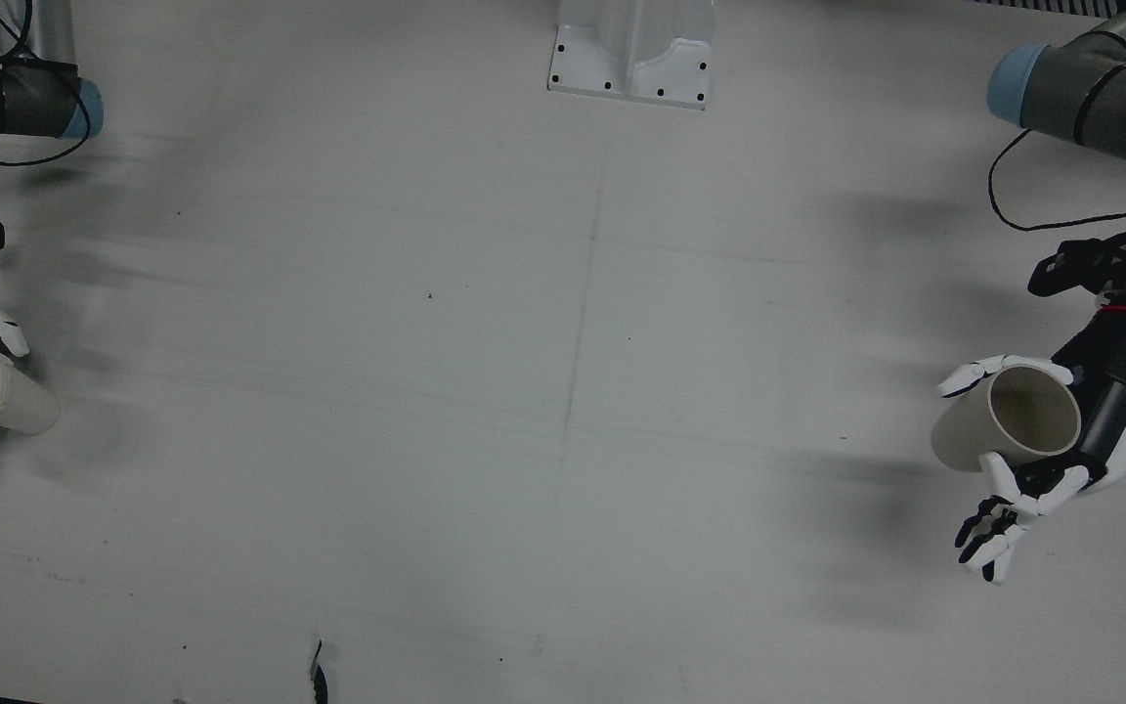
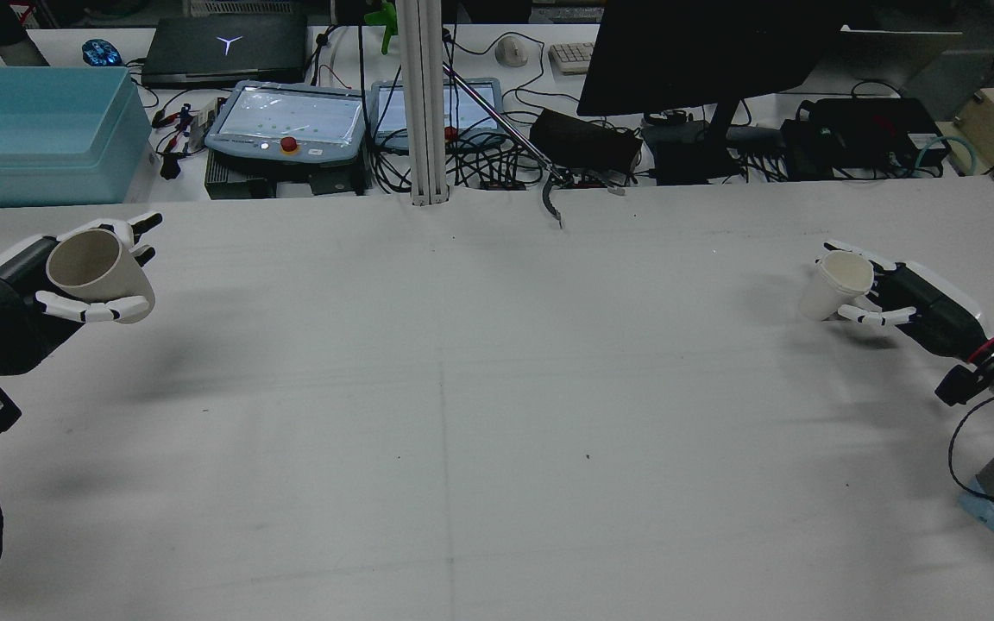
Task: Pour water
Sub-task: 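Reach the right hand to the white paper cup and grasp it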
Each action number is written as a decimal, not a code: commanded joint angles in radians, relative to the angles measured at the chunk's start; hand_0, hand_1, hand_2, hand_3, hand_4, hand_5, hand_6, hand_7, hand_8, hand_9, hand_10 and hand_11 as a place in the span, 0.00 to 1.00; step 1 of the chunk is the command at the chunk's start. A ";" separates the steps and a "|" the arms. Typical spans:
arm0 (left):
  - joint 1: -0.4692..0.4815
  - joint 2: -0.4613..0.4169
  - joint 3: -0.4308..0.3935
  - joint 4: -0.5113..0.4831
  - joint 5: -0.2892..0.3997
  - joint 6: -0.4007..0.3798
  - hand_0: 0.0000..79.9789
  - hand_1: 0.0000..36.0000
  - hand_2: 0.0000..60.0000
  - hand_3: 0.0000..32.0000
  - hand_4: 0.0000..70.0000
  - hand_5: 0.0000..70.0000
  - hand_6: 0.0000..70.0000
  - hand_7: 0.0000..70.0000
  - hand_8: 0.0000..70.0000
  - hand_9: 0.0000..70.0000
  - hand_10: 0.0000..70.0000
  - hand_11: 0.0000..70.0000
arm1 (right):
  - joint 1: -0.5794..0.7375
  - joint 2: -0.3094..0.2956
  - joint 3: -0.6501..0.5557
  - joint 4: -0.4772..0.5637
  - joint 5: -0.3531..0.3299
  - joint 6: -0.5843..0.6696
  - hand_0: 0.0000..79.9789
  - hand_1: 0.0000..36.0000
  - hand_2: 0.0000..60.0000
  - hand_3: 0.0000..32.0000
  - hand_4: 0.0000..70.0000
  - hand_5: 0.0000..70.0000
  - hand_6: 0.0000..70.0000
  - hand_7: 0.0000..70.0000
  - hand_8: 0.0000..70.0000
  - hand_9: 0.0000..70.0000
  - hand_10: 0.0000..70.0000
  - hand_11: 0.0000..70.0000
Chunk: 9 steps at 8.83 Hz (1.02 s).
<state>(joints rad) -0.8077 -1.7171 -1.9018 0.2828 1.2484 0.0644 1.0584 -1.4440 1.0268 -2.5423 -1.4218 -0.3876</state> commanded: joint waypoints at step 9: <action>0.103 -0.100 0.017 0.079 0.000 0.035 1.00 1.00 1.00 0.00 0.35 1.00 0.17 0.16 0.03 0.01 0.06 0.16 | 0.035 0.000 0.486 -0.387 0.078 -0.088 1.00 1.00 1.00 0.00 0.16 0.36 0.76 0.97 0.68 0.91 0.06 0.15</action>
<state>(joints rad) -0.7650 -1.7198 -1.8863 0.2824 1.2501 0.0797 1.0401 -1.4465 1.3421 -2.8116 -1.3444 -0.4679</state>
